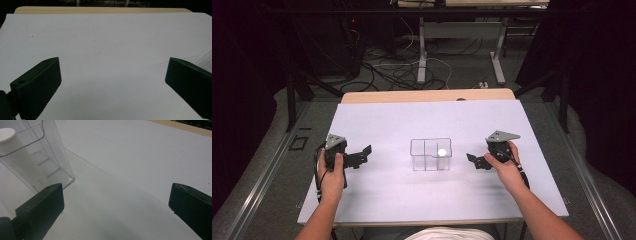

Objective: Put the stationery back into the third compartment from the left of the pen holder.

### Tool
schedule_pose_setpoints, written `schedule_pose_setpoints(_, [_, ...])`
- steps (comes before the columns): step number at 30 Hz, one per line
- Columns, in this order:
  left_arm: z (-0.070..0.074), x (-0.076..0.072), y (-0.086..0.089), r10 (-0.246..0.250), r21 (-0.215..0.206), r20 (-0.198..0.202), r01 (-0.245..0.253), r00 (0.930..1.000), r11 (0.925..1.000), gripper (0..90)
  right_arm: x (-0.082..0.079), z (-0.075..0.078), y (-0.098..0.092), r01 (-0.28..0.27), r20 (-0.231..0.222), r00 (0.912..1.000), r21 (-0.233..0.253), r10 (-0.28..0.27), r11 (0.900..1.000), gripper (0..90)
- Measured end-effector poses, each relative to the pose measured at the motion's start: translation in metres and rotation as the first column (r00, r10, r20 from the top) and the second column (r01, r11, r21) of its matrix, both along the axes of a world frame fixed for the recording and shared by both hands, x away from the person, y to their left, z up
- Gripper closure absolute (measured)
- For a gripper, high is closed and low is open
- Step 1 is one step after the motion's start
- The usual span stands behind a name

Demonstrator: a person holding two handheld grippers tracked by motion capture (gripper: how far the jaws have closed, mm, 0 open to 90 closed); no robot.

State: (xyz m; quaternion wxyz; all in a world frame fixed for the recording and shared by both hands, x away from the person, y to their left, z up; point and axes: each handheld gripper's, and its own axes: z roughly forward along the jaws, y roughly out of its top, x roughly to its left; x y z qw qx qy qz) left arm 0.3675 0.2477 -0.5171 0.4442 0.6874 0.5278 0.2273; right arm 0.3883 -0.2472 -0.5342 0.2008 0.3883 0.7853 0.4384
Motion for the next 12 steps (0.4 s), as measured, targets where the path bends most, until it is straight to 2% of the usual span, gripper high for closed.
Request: schedule_pose_setpoints(12, [-0.0064, 0.0037, 0.0009, 0.011, 0.013, -0.015, -0.011, 0.9998, 0.9999, 0.2, 0.0015, -0.0016, -0.0029, 0.011, -0.004, 0.9999, -0.004, -0.011, 1.000, 0.0])
